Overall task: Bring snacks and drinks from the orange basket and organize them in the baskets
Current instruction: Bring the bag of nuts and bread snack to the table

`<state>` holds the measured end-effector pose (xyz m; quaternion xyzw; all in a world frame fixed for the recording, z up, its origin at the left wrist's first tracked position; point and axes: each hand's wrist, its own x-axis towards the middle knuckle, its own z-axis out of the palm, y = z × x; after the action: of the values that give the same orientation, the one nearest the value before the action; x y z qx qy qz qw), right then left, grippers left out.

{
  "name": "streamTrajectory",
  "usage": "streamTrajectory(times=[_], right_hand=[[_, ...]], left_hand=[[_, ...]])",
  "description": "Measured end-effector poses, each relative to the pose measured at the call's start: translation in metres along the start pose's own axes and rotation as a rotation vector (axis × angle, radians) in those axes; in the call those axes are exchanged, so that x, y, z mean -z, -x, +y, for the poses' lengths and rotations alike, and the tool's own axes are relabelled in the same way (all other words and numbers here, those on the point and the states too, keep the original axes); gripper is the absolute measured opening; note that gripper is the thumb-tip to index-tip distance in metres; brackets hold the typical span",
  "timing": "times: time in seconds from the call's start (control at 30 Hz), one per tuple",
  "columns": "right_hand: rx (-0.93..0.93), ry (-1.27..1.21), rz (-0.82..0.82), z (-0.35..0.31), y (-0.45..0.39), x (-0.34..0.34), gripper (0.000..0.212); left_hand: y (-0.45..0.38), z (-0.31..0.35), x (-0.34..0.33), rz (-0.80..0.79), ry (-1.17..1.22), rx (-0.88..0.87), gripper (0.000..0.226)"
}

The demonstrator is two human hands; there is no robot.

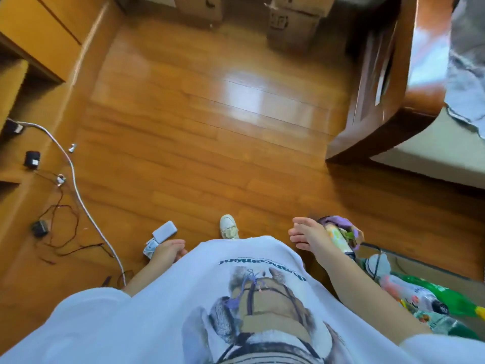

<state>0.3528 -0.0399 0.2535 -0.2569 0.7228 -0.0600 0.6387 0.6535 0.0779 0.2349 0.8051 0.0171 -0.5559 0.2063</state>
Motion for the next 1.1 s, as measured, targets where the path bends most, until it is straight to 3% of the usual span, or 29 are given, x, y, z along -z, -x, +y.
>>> streamTrajectory(times=[0.17, 0.4, 0.57, 0.83, 1.1], right_hand=[[-0.036, 0.06, 0.035, -0.031, -0.013, -0.039, 0.025], [-0.145, 0.12, 0.087, -0.075, -0.038, -0.071, 0.03], [-0.134, 0.2, 0.108, -0.143, -0.069, -0.109, 0.032], [-0.067, 0.39, 0.039, -0.3, -0.129, -0.215, 0.027], [0.07, 0.694, -0.195, -0.427, -0.165, -0.348, 0.014]], left_hand=[[-0.021, 0.031, 0.036, -0.008, 0.13, 0.039, 0.008], [-0.052, 0.093, 0.052, -0.022, 0.198, -0.137, 0.02], [-0.08, 0.151, 0.071, -0.043, 0.264, -0.158, 0.022], [-0.128, 0.22, 0.144, 0.1, 0.368, -0.019, 0.027], [-0.158, 0.255, 0.214, 0.262, 0.617, 0.125, 0.031]])
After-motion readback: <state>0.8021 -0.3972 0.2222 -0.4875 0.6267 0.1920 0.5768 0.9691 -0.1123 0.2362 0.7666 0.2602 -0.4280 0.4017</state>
